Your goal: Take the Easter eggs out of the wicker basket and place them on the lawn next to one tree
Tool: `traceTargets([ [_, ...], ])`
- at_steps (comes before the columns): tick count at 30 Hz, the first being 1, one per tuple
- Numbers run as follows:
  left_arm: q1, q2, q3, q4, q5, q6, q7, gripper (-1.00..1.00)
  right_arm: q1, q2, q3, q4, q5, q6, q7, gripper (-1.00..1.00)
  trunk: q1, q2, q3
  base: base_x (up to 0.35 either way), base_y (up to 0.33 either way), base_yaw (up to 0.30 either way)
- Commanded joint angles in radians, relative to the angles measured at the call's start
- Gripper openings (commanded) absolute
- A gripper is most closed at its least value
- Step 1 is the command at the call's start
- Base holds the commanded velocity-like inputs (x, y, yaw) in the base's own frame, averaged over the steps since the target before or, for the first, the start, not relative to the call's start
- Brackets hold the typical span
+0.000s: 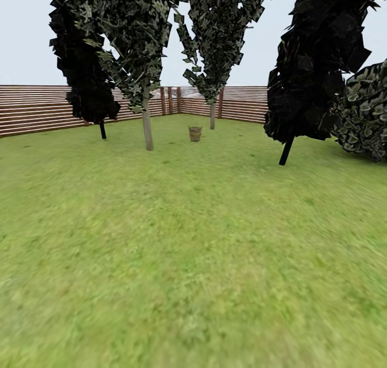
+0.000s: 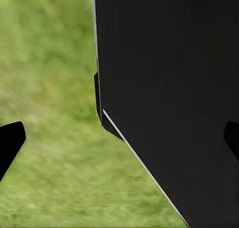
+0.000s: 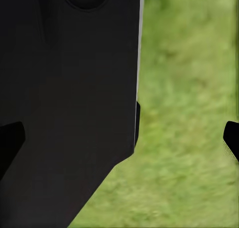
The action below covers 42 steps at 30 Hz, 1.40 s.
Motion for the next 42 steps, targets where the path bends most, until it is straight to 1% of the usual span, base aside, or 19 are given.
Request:
traceTargets([
  [1, 0.001, 0.000, 0.000, -0.002, -0.001, 0.000, 0.000, 1.00, -0.002, 0.000, 0.000, 0.003, 0.000, -0.001, 0.000, 1.00, 0.001, 0.000, -0.001, 0.330, 0.000, -0.003],
  [22, 0.001, 0.000, 0.000, -0.001, -0.001, 0.000, 0.000, 1.00, -0.002, 0.000, -0.002, 0.002, -0.005, 0.000, 0.000, 1.00, 0.001, 0.000, -0.001, 0.330, 0.000, 0.000],
  [24, 0.001, -0.001, 0.000, -0.002, -0.001, 0.001, 0.000, 1.00, -0.001, -0.004, -0.001, 0.002, -0.005, -0.001, 0.000, 1.00, 0.001, 0.000, -0.001, 0.330, 0.000, 0.000],
  [27, 0.001, -0.001, 0.000, -0.002, -0.001, 0.003, 0.000, 1.00, -0.001, -0.017, -0.001, 0.002, -0.004, -0.001, -0.001, 1.00, 0.001, 0.000, -0.001, 0.330, 0.000, 0.000],
  [42, 0.001, -0.006, -0.001, -0.001, -0.002, 0.003, 0.000, 1.00, -0.001, -0.017, -0.001, 0.002, -0.004, -0.001, 0.000, 1.00, 0.001, 0.000, -0.001, 0.331, 0.000, 0.000],
])
